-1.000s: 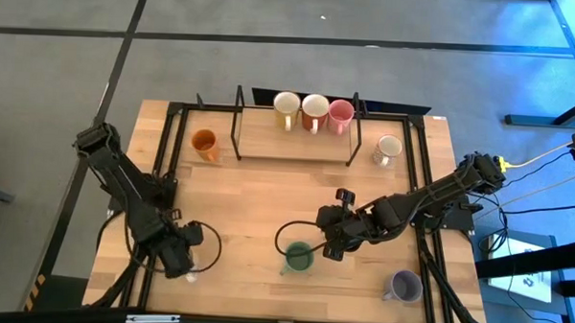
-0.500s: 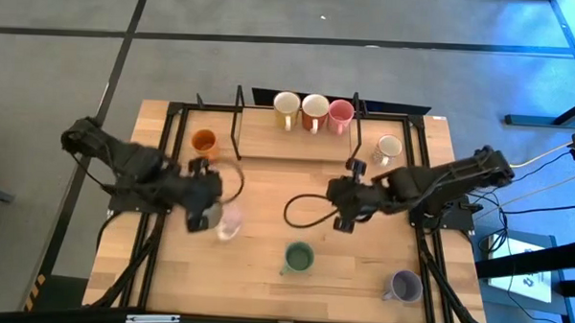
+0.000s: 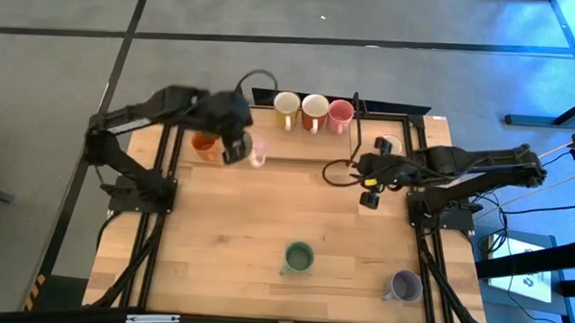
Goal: Place coffee mugs
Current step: Put the orange patterned mug on the shelf
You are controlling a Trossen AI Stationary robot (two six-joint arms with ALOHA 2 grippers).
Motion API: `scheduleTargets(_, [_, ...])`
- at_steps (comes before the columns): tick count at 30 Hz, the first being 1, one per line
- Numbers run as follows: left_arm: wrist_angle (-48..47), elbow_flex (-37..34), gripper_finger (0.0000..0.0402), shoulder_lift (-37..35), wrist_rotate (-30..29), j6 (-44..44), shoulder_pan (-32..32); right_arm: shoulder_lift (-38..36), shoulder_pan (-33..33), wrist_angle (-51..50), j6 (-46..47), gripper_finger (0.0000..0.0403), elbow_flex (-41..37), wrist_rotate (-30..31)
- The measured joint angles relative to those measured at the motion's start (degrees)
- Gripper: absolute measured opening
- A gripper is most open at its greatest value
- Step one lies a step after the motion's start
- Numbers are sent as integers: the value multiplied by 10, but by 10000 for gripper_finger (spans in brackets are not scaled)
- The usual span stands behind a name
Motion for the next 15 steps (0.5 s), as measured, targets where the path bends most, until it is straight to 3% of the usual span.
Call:
scheduleTargets(5, [-16,83,21,75,37,80,97,-24,-8,0,23,97,-36,0])
scheduleTargets(9, [-52,147,21,145,25,125,159,-25,-8,1,41,97,-54,3])
scheduleTargets(15, [-67,229,20,244,13,223,226,-24,-12,13,73,97,-68,62])
